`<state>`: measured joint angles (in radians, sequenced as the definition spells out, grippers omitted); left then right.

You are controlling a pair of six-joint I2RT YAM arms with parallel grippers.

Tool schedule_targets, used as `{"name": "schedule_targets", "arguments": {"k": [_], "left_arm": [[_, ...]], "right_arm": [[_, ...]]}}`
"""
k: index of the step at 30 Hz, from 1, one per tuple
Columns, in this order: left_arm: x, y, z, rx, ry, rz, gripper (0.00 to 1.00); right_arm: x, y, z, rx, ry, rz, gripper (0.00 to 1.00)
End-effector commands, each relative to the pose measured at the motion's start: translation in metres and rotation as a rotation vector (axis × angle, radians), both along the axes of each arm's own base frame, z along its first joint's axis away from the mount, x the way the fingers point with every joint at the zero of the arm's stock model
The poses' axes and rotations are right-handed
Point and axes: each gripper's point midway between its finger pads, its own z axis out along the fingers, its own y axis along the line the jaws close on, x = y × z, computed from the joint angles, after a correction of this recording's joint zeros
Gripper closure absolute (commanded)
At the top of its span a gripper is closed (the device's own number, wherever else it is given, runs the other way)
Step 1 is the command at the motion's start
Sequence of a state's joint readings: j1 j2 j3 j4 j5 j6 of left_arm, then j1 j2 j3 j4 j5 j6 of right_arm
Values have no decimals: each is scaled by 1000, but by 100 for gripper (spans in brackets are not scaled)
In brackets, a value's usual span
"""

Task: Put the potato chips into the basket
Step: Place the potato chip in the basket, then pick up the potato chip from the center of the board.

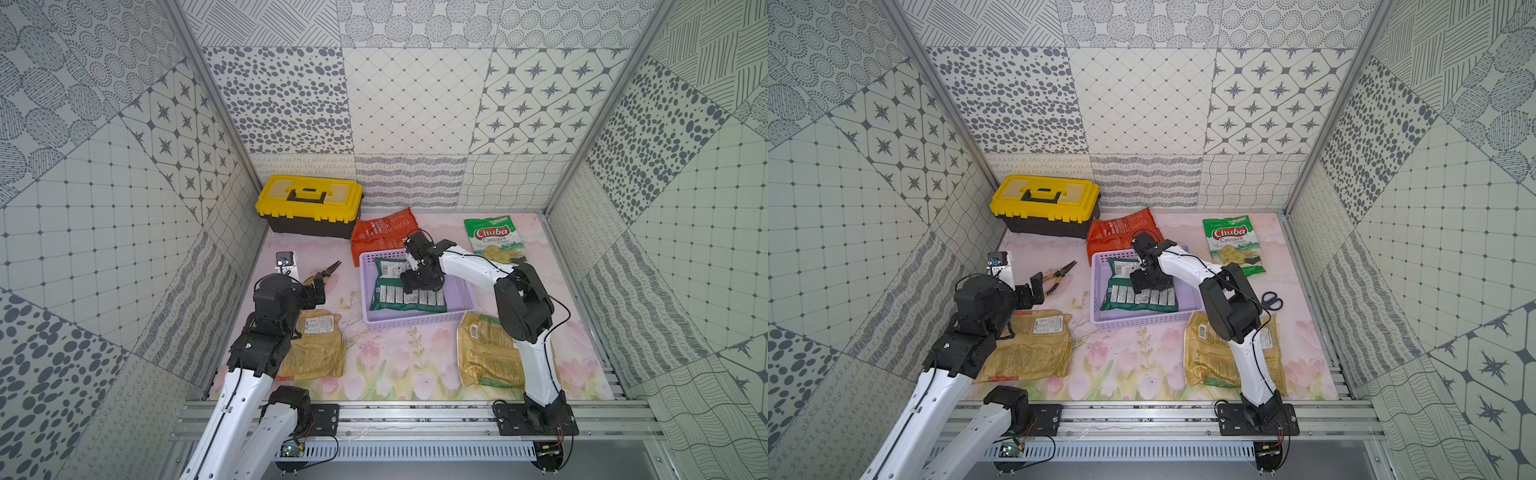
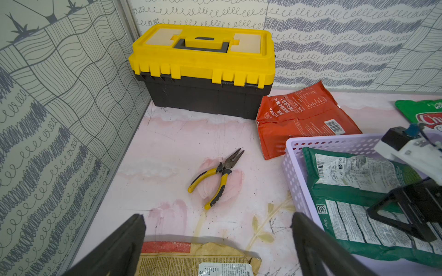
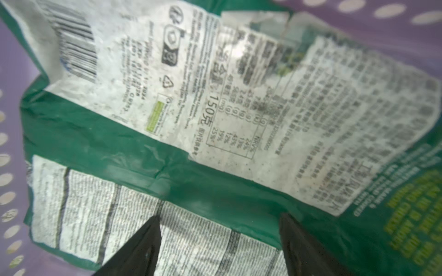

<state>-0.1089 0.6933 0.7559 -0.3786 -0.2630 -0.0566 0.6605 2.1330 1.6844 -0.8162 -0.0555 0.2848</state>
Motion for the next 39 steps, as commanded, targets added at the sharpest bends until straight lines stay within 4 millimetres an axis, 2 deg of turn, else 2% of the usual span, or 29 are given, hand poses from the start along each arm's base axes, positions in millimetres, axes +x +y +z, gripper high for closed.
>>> {"name": "schedule_targets", "arguments": {"k": [1, 2, 5, 7, 9, 14, 17, 21, 24, 26, 28, 30, 33, 35, 39], "left_arm": [[4, -9, -1, -32, 6, -43, 1], [5, -14, -3, -50, 24, -66, 0], [4, -40, -6, -140, 114, -179, 2], [3, -59, -1, -201, 167, -245, 3], [-3, -84, 5, -236, 218, -314, 3], [-33, -166, 22, -363, 309, -537, 6], [-54, -218, 18, -489, 411, -652, 13], [-80, -279, -17, -518, 578, -715, 14], [-101, -320, -38, -468, 642, -771, 14], [-108, -341, -49, -453, 661, -802, 13], [-110, -359, -65, -441, 680, -806, 12], [-106, -371, -98, -428, 735, -759, 11], [-101, -394, -134, -433, 815, -722, 12], [-102, -407, -151, -422, 867, -712, 13], [-107, -432, -170, -413, 928, -760, 12]], "right_arm": [[11, 11, 33, 55, -87, 75, 19], [11, 9, 46, 86, -97, 54, 18], [10, -1, 104, 228, -148, -65, 19], [7, -20, 138, 293, -197, -165, 18], [3, -50, 161, 334, -234, -284, 19], [-10, -132, 185, 428, -259, -541, 19], [-19, -167, 197, 461, -305, -619, 19], [-30, -194, 217, 443, -418, -670, 20], [-35, -201, 232, 456, -477, -688, 21], [-37, -205, 241, 464, -509, -695, 21], [-39, -209, 251, 467, -547, -699, 21], [-42, -215, 259, 461, -590, -709, 21], [-43, -224, 265, 455, -634, -743, 20], [-45, -224, 272, 475, -647, -742, 20], [-51, -222, 276, 487, -653, -714, 20]]}}
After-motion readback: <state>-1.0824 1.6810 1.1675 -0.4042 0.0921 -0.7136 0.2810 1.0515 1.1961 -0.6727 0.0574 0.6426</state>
